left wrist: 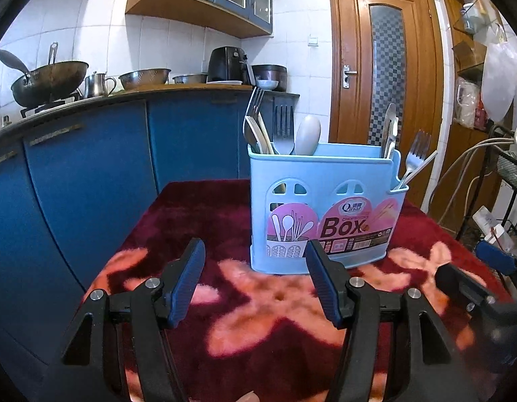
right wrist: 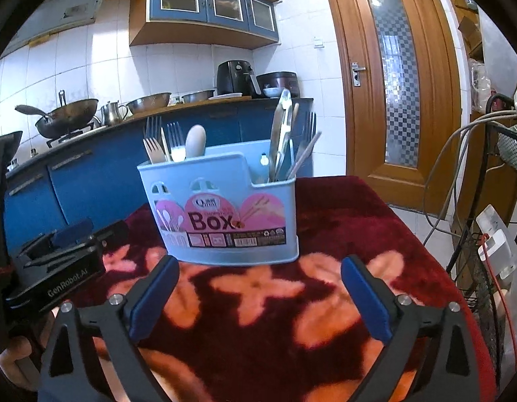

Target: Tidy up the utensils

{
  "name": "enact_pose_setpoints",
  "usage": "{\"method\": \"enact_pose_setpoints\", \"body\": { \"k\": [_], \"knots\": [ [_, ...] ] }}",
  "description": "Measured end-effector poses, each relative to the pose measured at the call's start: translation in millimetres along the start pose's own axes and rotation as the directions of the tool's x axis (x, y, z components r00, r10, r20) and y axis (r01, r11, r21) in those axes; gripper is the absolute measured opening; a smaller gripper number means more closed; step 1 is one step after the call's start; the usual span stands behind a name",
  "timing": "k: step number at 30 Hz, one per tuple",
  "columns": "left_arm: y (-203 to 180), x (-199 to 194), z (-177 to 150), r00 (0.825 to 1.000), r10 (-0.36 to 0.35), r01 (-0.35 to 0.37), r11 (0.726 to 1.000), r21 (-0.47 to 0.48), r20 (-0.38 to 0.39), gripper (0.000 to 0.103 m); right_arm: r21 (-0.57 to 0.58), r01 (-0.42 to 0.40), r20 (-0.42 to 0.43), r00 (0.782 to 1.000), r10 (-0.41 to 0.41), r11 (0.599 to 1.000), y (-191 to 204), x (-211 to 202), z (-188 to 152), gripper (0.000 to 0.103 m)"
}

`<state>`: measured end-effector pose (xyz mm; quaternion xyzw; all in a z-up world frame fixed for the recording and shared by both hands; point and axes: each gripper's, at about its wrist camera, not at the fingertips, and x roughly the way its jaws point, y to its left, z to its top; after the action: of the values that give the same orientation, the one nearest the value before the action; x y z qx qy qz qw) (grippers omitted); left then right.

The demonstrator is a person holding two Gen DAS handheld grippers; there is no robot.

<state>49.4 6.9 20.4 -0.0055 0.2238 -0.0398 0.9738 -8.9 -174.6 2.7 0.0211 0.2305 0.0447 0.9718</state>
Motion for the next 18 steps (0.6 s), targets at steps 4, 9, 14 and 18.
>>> {"method": "enact_pose_setpoints", "body": {
  "k": [4,9,14,18],
  "knots": [
    [-2.3,1.8,-2.0,1.0,0.004,-0.004,1.0,0.007,-0.002,0.064,0.026,0.0,-0.011,1.0,0.0,1.0,-5.8,3.2,-0.5,0.099],
    [-1.5,3.7,-2.9,1.0,0.005,-0.005,1.0,0.003,-0.008,0.064,0.039,0.006,-0.025,1.0,-0.005,0.999,-8.2,6.6,-0.9,0.099],
    [-1.5,3.2,-3.3,1.0,0.004,-0.004,1.0,0.003,-0.008,0.064,0.032,0.008,-0.024,1.0,-0.007,0.999,-8.1,6.8,-1.5,0.099],
    [-1.7,4.0,-3.2,1.0,0.003,-0.003,1.0,0.004,-0.004,0.064,0.032,0.008,-0.023,1.0,-0.007,0.999,-7.7,6.4,-1.7,0.099]
  ]
}}
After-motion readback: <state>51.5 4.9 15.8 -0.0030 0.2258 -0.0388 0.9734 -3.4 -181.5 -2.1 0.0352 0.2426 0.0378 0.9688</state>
